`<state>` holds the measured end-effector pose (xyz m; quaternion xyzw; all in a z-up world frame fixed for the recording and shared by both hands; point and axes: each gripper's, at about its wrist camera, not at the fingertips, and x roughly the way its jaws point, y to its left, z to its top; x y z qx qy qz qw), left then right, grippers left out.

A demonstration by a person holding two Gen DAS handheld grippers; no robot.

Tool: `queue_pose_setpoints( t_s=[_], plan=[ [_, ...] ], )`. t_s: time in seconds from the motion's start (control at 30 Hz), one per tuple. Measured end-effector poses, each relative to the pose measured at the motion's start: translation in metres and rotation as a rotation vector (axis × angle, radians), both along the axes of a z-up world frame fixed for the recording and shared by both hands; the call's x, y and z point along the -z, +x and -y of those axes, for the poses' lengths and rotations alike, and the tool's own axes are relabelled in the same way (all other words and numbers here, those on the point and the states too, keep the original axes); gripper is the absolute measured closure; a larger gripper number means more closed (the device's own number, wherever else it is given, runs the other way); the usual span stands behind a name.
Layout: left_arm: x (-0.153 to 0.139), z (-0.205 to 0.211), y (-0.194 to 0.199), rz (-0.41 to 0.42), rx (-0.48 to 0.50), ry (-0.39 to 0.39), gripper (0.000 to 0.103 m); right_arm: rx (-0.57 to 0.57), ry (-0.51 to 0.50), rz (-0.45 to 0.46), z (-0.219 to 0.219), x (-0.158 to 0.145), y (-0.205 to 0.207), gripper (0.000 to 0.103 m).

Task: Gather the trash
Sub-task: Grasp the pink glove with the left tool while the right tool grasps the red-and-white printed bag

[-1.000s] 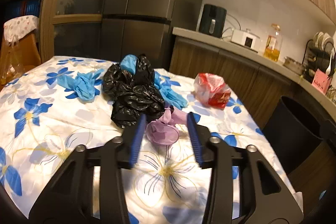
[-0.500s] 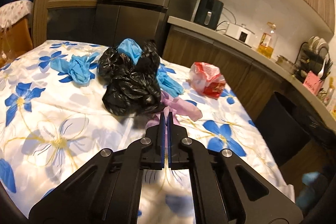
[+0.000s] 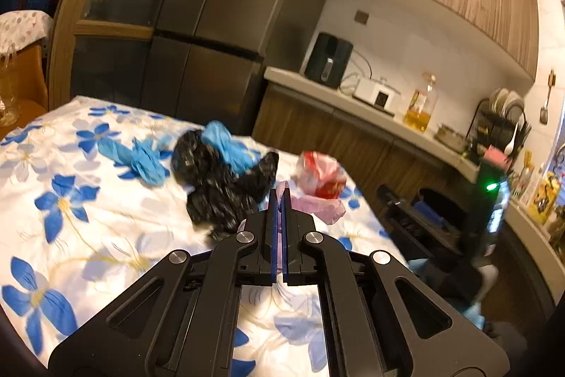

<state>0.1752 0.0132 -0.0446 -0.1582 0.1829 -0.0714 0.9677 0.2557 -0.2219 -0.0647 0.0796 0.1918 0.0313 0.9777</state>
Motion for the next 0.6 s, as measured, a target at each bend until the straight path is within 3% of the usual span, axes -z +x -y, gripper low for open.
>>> queue_pose_setpoints(
  t_s=[0.37,0.6],
  plan=[
    [-0.027,-0.037,-0.005,0.067,-0.077,-0.029,0.103,0.018,-0.035,-0.023,-0.021,0.005,0.066,0.023],
    [-0.027,-0.043,0.006,0.064,-0.088,-0.022,0.103,0.031,-0.031,-0.06,-0.027,0.016,0.109,0.026]
  ],
)
